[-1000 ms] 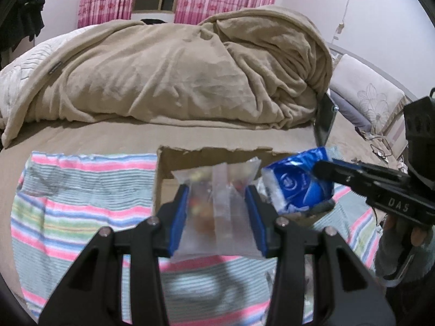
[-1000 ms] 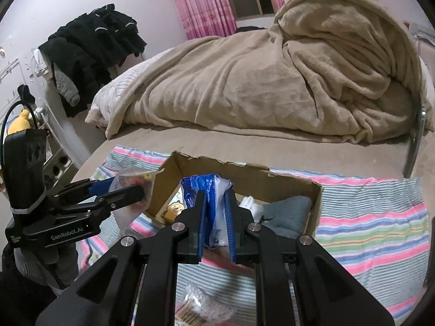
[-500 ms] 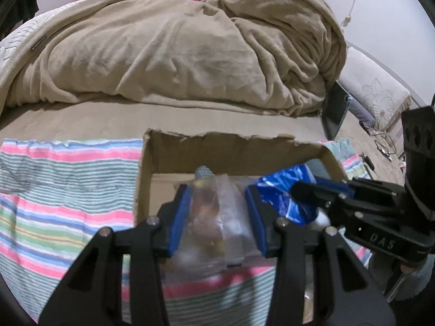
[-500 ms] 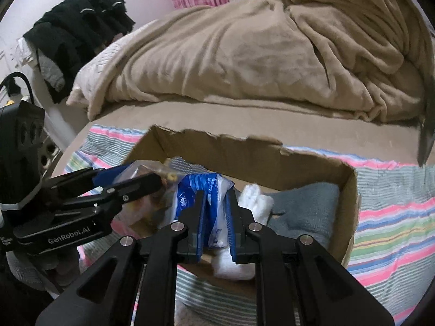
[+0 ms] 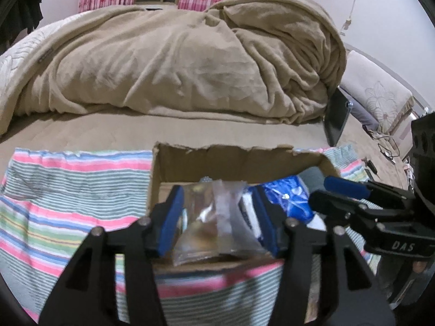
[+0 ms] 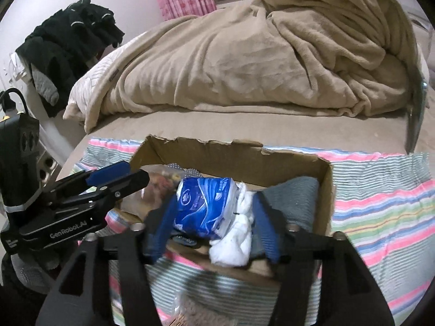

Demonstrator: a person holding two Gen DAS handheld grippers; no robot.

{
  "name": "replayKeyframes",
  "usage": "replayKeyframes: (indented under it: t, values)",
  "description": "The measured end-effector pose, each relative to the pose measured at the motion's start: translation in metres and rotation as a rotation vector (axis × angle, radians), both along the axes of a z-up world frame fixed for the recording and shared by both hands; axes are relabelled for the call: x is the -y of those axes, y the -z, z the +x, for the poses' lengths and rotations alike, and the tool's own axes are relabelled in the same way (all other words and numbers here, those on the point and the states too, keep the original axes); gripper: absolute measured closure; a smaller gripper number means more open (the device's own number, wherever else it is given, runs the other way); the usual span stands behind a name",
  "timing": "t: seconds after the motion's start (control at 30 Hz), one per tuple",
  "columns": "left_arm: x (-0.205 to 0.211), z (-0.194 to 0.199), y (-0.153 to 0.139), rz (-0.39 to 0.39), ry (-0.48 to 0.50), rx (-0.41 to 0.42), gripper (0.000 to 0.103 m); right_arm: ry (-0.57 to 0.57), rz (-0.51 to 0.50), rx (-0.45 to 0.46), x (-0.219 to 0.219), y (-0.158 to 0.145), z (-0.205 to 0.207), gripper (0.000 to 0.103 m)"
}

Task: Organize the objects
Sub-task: 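Place the snack bag in the box with left tool while right tool places blue package, then grasp the cotton swab pack with the right tool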

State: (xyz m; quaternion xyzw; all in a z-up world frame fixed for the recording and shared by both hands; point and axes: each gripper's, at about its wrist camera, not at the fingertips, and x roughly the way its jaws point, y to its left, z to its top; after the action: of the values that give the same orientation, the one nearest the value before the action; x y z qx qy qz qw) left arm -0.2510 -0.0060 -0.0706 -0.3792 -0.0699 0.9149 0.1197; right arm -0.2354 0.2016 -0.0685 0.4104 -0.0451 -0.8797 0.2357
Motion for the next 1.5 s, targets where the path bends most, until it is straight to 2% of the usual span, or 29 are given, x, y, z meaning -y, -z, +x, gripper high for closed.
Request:
replayKeyframes:
  t: [0.1, 0.33, 0.73, 0.87, 1.07, 1.13, 1.2, 1.5]
  values:
    - [0.000, 0.012, -0.011, -0.006, -0.003, -0.019, 0.039, 0.002, -0.001, -0.009, -0.002, -0.007, 0.010, 0.039]
    - [-0.003, 0.041, -0.025, -0.037, -0.025, -0.008, 0.038, 0.019, 0.002, -0.022, -0.008, -0.018, 0.035, 0.038]
    - [-0.009, 0.102, -0.037, -0.029, -0.034, -0.013, 0.038, 0.020, 0.033, -0.043, -0.011, -0.026, 0.081, 0.038]
    - [-0.011, 0.117, -0.038, -0.050, -0.050, -0.014, 0.038, 0.011, 0.043, -0.058, -0.011, -0.031, 0.095, 0.029]
    - [-0.014, 0.137, -0.033, -0.065, -0.060, -0.014, 0.038, 0.011, 0.055, -0.065, -0.011, -0.031, 0.113, 0.027]
    - [-0.012, 0.143, -0.030, -0.062, -0.067, -0.010, 0.026, 0.014, 0.054, -0.061, -0.013, -0.029, 0.117, 0.027]
    - [-0.010, 0.148, -0.027, -0.056, -0.077, -0.009, 0.022, 0.018, 0.055, -0.055, -0.014, -0.026, 0.122, 0.027]
    - [0.009, 0.162, 0.001, -0.051, -0.125, 0.050, 0.021, 0.007, 0.081, 0.005, -0.012, 0.000, 0.134, 0.026]
